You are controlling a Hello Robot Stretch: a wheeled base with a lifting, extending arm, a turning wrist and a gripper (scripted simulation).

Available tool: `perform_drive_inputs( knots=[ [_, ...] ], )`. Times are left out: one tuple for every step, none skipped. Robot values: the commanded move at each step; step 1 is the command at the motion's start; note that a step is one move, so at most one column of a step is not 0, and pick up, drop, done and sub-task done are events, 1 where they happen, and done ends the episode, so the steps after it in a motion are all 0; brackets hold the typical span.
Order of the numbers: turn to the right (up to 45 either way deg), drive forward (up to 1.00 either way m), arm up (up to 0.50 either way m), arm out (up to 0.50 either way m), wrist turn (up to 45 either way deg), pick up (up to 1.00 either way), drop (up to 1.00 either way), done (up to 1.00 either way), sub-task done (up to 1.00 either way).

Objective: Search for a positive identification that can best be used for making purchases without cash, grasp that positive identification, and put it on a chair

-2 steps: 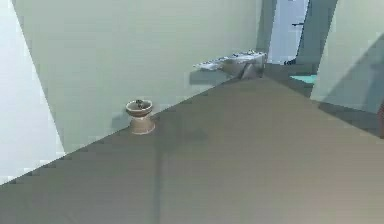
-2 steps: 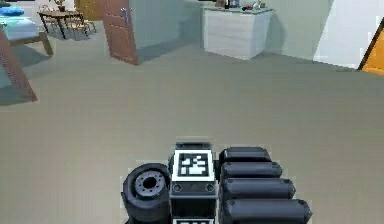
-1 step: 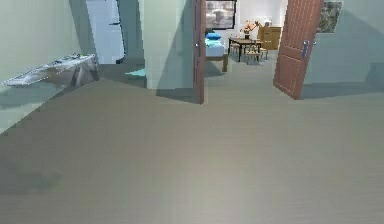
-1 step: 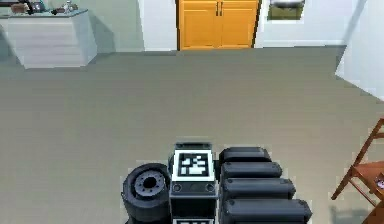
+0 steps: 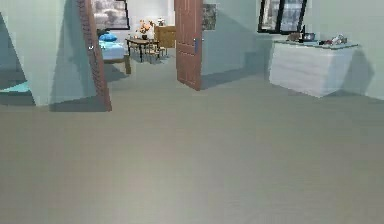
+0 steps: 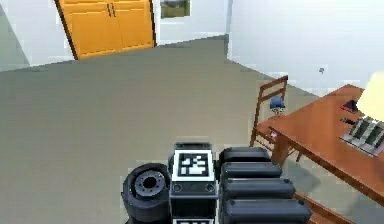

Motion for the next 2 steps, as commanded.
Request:
perform_drive_inputs(
  knots=[
    [45.0,0.0,0.0,0.0,0.0,0.0,0.0,0.0,0.0],
    [45.0,0.0,0.0,0.0,0.0,0.0,0.0,0.0,0.0]
  ],
)
